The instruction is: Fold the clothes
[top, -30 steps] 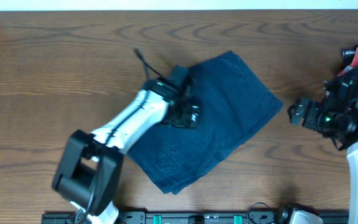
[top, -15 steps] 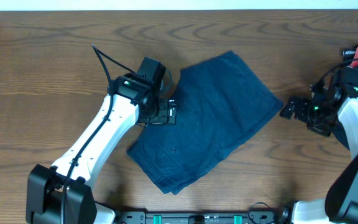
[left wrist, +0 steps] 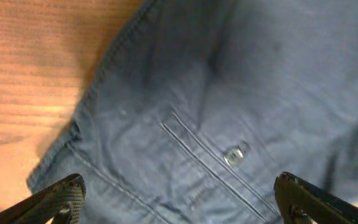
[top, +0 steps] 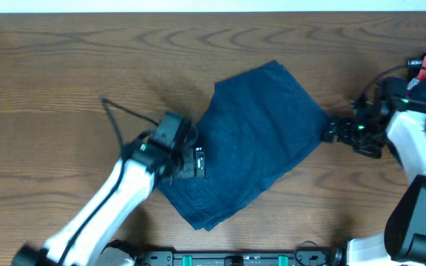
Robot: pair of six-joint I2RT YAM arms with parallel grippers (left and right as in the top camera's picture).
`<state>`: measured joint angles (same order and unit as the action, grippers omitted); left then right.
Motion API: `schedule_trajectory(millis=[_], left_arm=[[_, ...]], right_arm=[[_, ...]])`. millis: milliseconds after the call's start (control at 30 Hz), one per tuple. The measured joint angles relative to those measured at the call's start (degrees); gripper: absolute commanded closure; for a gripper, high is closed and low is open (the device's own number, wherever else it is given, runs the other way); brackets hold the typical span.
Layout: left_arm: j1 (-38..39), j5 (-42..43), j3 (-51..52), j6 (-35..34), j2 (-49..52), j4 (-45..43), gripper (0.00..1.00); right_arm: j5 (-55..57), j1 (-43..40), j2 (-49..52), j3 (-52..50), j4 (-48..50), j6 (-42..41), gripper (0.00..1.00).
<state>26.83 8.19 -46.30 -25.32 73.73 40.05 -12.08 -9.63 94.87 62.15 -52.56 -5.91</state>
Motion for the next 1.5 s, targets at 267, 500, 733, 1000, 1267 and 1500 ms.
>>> schedule_trajectory(millis=[267,500,733,1000,1267,1500], left_arm=[[1.38,0.44,4.39,-4.57,-3.98,1.49,0.02],[1.42,2.34,7.43,-10.51,-3.98,1.42,0.03],[1.42,3.32,11.76,-17.31,-3.96,-0.28,0.02],[1.42,3.48,12.59,-21.11,-2.58,-8.61,0.43],[0.7,4.17,12.17,-23.37,6.86,-13.68,0.94],[-7.13,8.48,11.89,-21.97,8.52,-18.34,0.94]], right_arm=[[6.78,7.54,0.0,0.0,4.87,-9.86,0.01],[5.07,7.63,0.0,0.0,5.25,-9.88,0.01],[4.55,7.63,0.0,0.0,4.57,-8.33,0.01],[2.54,7.63,-0.37,0.0,4.13,-6.38,0.01],[0.81,7.78,-4.72,0.0,2.6,-4.74,0.01],[0.26,7.78,-11.72,0.0,0.92,-4.09,0.01]])
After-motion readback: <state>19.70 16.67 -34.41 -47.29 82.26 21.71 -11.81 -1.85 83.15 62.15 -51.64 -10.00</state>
